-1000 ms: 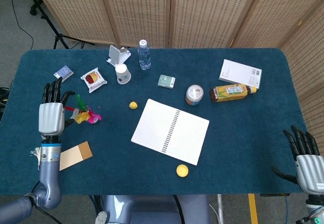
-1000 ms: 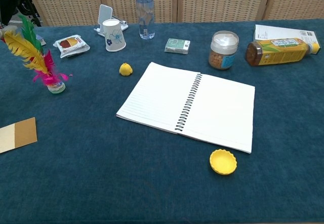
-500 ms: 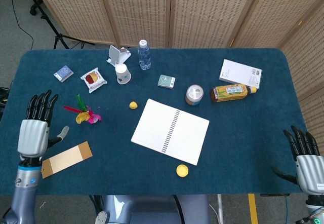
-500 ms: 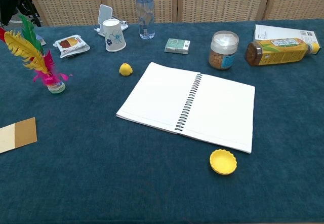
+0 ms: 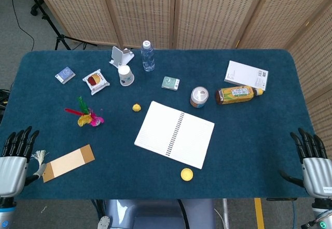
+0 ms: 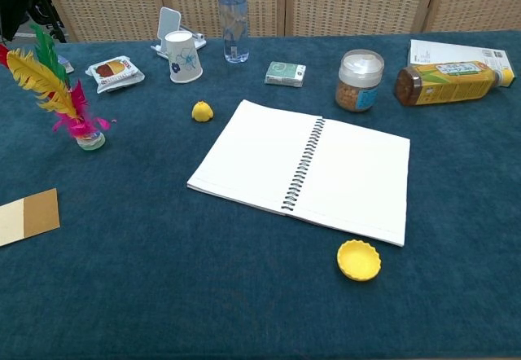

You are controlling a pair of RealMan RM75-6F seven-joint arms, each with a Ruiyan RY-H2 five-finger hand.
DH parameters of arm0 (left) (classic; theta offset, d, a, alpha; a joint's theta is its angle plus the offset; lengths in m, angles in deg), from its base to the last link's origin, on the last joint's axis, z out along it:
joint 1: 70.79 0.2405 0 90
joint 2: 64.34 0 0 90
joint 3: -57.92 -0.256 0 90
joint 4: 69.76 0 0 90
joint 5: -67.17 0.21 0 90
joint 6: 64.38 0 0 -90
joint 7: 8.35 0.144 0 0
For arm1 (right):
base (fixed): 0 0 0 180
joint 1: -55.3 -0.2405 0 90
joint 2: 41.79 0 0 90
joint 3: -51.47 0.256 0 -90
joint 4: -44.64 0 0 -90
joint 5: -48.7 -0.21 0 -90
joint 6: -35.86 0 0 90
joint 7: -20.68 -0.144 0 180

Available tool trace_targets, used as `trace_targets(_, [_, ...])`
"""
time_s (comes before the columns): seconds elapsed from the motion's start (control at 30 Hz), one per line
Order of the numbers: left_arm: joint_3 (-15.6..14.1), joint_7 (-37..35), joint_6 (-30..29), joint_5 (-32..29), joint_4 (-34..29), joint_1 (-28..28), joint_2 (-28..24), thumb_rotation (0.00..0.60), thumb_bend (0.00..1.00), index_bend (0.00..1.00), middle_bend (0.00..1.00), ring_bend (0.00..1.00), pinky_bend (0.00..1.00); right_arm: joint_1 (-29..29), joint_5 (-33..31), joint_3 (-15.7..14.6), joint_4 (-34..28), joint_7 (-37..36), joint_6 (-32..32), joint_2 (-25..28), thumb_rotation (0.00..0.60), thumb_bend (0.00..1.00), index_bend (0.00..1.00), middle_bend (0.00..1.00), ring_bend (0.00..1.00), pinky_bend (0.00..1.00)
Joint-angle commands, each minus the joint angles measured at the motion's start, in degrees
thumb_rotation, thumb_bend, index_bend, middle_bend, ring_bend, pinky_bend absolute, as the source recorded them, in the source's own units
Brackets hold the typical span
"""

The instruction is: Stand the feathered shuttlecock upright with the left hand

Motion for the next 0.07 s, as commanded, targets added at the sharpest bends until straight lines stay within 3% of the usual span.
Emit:
trace_targets(0.03, [0.6,-1.1,1.9,-1.6,1.9,0.4,1.2,0.6,0.22,0.0,0.0,0.0,0.0,0.1,-0.2,0.0,0.0,0.0,-0.1,0.1,0.6,0.0,0.0,0.0,0.0,0.0])
trace_targets(0.07, [0.7,-0.8,2.5,-1.7,2.4,0.3,1.4,0.6,0.22,0.0,0.0,0.0,0.0,0.2,-0.3,0.1,0.0,-0.1,-0.2,0.1,0.6,0.0,0.0,0.0,0.0,0.0])
